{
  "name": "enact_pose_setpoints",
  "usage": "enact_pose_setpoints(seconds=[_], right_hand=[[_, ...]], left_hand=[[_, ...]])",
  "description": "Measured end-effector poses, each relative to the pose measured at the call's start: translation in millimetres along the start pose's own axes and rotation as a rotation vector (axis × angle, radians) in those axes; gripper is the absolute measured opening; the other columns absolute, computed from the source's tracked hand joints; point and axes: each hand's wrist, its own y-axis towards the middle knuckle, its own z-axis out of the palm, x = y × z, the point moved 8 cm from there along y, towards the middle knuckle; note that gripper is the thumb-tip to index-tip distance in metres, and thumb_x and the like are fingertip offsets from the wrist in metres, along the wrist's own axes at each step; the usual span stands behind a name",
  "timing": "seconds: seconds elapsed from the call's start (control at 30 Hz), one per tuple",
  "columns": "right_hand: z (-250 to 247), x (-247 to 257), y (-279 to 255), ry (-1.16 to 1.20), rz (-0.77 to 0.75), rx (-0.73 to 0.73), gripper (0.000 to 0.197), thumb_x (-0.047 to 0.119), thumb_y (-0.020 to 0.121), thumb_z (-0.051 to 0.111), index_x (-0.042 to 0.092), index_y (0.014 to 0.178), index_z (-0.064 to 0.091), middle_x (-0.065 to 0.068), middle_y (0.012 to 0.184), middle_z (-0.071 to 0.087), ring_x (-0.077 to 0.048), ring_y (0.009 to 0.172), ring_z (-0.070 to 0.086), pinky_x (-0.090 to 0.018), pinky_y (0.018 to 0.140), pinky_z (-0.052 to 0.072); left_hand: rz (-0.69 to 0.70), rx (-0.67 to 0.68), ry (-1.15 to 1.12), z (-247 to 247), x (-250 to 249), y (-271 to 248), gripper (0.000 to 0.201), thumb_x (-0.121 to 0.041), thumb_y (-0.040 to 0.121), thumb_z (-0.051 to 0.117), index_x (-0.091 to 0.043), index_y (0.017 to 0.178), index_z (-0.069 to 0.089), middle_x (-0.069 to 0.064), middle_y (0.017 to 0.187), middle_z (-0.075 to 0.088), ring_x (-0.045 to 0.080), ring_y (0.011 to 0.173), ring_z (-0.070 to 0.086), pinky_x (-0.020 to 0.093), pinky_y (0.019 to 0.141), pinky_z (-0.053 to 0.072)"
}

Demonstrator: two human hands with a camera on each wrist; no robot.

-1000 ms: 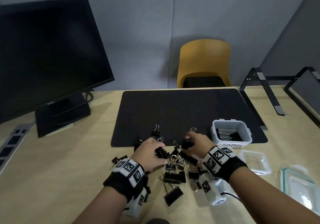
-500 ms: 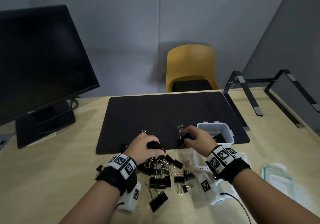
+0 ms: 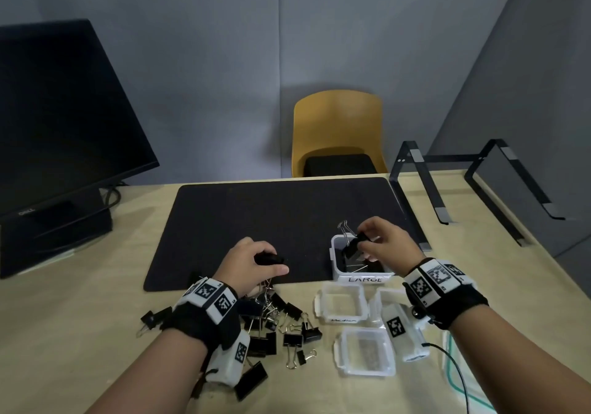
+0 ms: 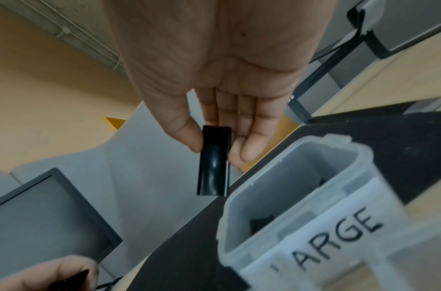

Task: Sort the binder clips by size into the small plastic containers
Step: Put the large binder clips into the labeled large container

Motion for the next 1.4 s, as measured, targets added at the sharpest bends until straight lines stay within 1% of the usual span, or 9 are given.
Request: enact_pose_setpoints(seconds=[0.23, 0.33, 0.5, 0.63, 0.73, 1.0, 1.1, 1.23, 1.4], right_hand=[[-34.6, -18.0, 7.3, -0.064, -0.004, 0.101, 0.022, 0.006, 0.083, 0.062, 0.024, 0.095, 0.065, -0.002, 0.086, 0.068, -0.013, 0.070, 0.060, -0.034, 0.074, 0.056], [-43.1, -25.2, 9.0, -0.114, 0.001, 0.131, 0.023, 0.004, 0.085, 0.058, 0.017, 0.102, 0.067, -0.005, 0.089, 0.069, -0.015, 0.071, 0.060, -0.030, 0.071, 0.055], [-44.8, -33.7, 14.3, -0.217, -0.012, 0.186, 0.023, 0.009, 0.087, 0.058, 0.023, 0.102, 0.067, 0.004, 0.089, 0.067, -0.012, 0.074, 0.059, -0.024, 0.072, 0.052], [-43.0, -33.9, 21.9, -0.288, -0.034, 0.210, 0.026, 0.011, 0.085, 0.059, 0.022, 0.108, 0.063, 0.003, 0.101, 0.067, -0.012, 0.089, 0.062, -0.026, 0.082, 0.051], [-39.2, -31.5, 26.8, -0.361, -0.059, 0.224, 0.019, 0.014, 0.083, 0.061, 0.024, 0.099, 0.060, 0.004, 0.099, 0.066, -0.011, 0.087, 0.062, -0.021, 0.076, 0.051], [-23.0, -16.7, 38.6, -0.554, -0.106, 0.304, 0.013, 0.016, 0.084, 0.060, 0.021, 0.095, 0.063, 0.001, 0.103, 0.065, -0.014, 0.091, 0.061, -0.027, 0.080, 0.052], [-16.7, -16.7, 39.1, -0.612, -0.096, 0.339, 0.013, 0.016, 0.085, 0.058, 0.021, 0.096, 0.063, 0.003, 0.096, 0.063, -0.015, 0.087, 0.061, -0.026, 0.075, 0.052], [-11.7, -15.4, 38.8, -0.664, -0.119, 0.357, 0.016, 0.016, 0.087, 0.055, 0.022, 0.100, 0.060, 0.002, 0.095, 0.061, -0.018, 0.083, 0.062, -0.025, 0.069, 0.052], [-11.0, -17.4, 36.4, -0.715, -0.126, 0.372, 0.016, 0.016, 0.087, 0.055, 0.022, 0.101, 0.054, -0.001, 0.096, 0.062, -0.019, 0.082, 0.064, -0.030, 0.071, 0.056]], left_hand=[[-0.022, -0.099, -0.034, 3.3, -12.9, -1.9, 0.018, -0.036, 0.075, 0.076, -0.034, 0.088, 0.064, -0.007, 0.093, 0.050, 0.008, 0.088, 0.053, 0.021, 0.074, 0.039], [-0.035, -0.142, -0.042, 5.6, -17.5, -2.0, 0.018, -0.035, 0.075, 0.077, -0.032, 0.090, 0.067, -0.005, 0.091, 0.053, 0.009, 0.088, 0.055, 0.023, 0.077, 0.041], [-0.068, -0.197, 0.023, 9.3, -20.0, -1.8, 0.020, -0.038, 0.076, 0.075, -0.029, 0.094, 0.069, -0.004, 0.092, 0.053, 0.010, 0.088, 0.054, 0.022, 0.076, 0.039], [-0.103, -0.257, 0.047, 9.9, -19.3, -4.7, 0.019, -0.039, 0.078, 0.073, -0.027, 0.092, 0.067, -0.005, 0.096, 0.050, 0.009, 0.090, 0.053, 0.023, 0.079, 0.040], [-0.136, -0.302, 0.034, 8.0, -17.1, -8.2, 0.018, -0.037, 0.080, 0.072, -0.026, 0.092, 0.065, -0.005, 0.095, 0.055, 0.012, 0.089, 0.056, 0.028, 0.080, 0.045], [-0.178, -0.328, -0.014, 7.7, -8.5, -18.1, 0.019, -0.035, 0.084, 0.068, -0.023, 0.098, 0.066, -0.016, 0.083, 0.057, 0.006, 0.087, 0.055, 0.023, 0.078, 0.041], [-0.184, -0.329, -0.022, 9.6, -9.5, -18.4, 0.018, -0.035, 0.086, 0.066, -0.023, 0.099, 0.065, -0.020, 0.081, 0.055, 0.005, 0.086, 0.054, 0.024, 0.078, 0.041], [-0.180, -0.329, -0.033, 10.3, -11.6, -18.2, 0.018, -0.035, 0.087, 0.065, -0.023, 0.100, 0.065, -0.015, 0.085, 0.059, 0.007, 0.088, 0.058, 0.025, 0.079, 0.044], [-0.189, -0.336, -0.035, 8.9, -8.1, -16.7, 0.022, -0.034, 0.087, 0.065, -0.022, 0.104, 0.066, -0.009, 0.094, 0.062, 0.010, 0.094, 0.058, 0.028, 0.084, 0.047]])
